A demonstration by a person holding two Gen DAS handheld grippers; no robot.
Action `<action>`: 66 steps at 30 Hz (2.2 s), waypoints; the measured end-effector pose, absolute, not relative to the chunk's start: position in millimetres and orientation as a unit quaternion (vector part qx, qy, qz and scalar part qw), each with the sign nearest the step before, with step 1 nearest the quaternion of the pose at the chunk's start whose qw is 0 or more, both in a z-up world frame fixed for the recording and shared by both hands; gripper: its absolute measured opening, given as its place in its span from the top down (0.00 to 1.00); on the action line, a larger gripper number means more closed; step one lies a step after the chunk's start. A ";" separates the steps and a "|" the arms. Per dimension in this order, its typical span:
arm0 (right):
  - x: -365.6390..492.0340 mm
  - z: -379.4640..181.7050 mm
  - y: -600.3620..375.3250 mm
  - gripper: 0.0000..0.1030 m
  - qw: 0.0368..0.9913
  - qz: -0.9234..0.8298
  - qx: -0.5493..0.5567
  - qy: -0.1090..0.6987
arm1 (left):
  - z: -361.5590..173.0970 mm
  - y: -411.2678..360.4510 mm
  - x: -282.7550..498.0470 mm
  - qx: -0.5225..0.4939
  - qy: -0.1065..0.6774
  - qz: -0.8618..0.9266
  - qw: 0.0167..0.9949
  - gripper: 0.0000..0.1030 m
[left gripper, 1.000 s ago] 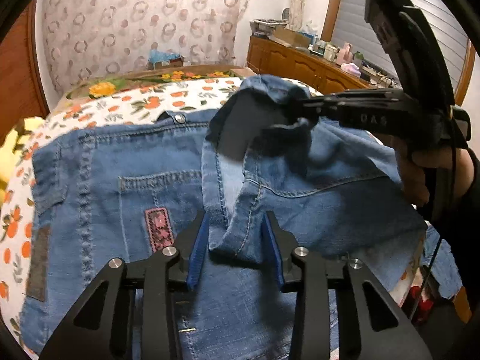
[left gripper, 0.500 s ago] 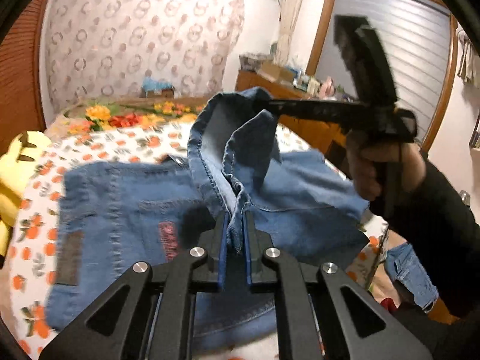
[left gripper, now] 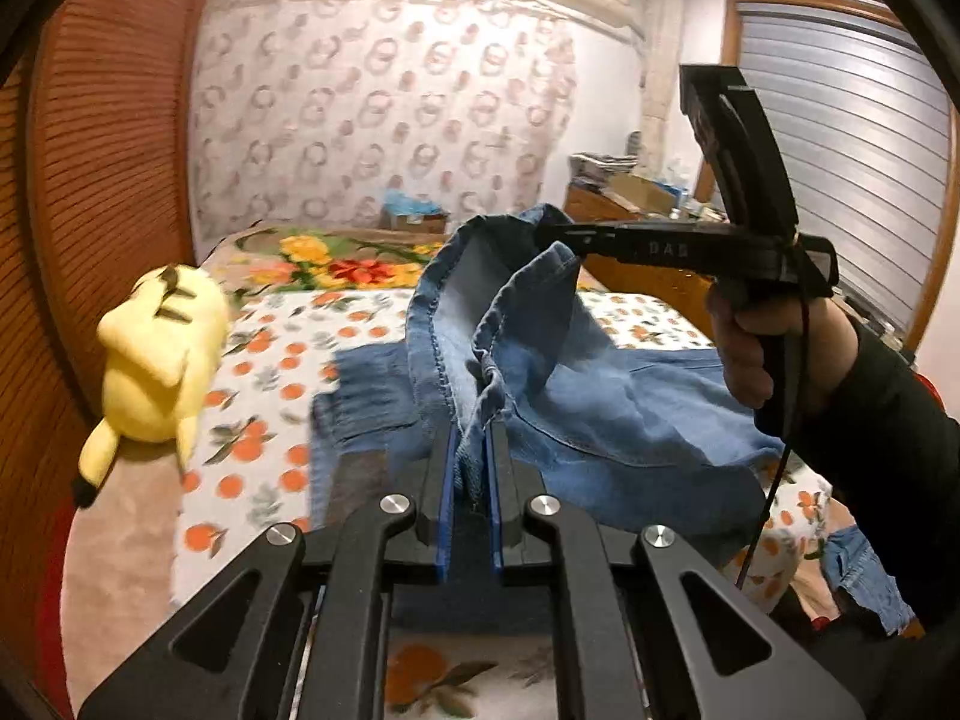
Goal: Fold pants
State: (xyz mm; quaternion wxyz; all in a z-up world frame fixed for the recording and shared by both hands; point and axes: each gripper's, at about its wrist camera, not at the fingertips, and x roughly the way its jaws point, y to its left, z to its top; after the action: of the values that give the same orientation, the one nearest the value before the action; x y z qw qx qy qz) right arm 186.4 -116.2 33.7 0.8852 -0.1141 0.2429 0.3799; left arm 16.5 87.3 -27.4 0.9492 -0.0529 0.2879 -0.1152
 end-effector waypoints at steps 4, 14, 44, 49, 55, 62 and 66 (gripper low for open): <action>202.7 22.0 -91.1 0.95 0.876 0.385 -0.124 0.264 | -52.0 99.4 19.3 -0.053 0.319 -0.090 0.942 0.90; 216.8 3.2 -80.0 0.47 0.870 0.373 -0.137 0.292 | -80.5 104.1 32.7 -0.069 0.354 -0.083 0.929 0.75; 104.8 -15.0 -227.3 0.46 0.901 0.284 -0.089 0.315 | -61.7 98.6 37.1 -0.067 0.319 -0.083 0.942 0.88; 91.2 -18.8 -233.3 0.46 0.901 0.285 -0.084 0.318 | -52.5 107.6 28.0 -0.053 0.318 -0.058 0.945 0.88; 83.6 -28.6 -236.8 0.46 0.897 0.286 -0.079 0.328 | -67.3 117.4 34.3 -0.065 0.338 -0.044 0.938 0.86; 77.7 -31.8 -247.2 0.46 0.902 0.270 -0.071 0.329 | -63.6 105.8 36.5 -0.057 0.324 -0.056 0.943 0.50; 71.5 -31.5 -258.2 0.46 0.907 0.258 -0.064 0.326 | -65.8 92.8 45.1 -0.050 0.330 -0.070 0.940 0.38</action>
State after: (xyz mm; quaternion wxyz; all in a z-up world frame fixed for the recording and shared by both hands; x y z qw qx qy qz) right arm 71.5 -258.2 -31.5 0.9073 -0.0635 0.3261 0.2579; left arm 45.1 92.8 -65.8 0.9402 -0.0499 0.3296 -0.0697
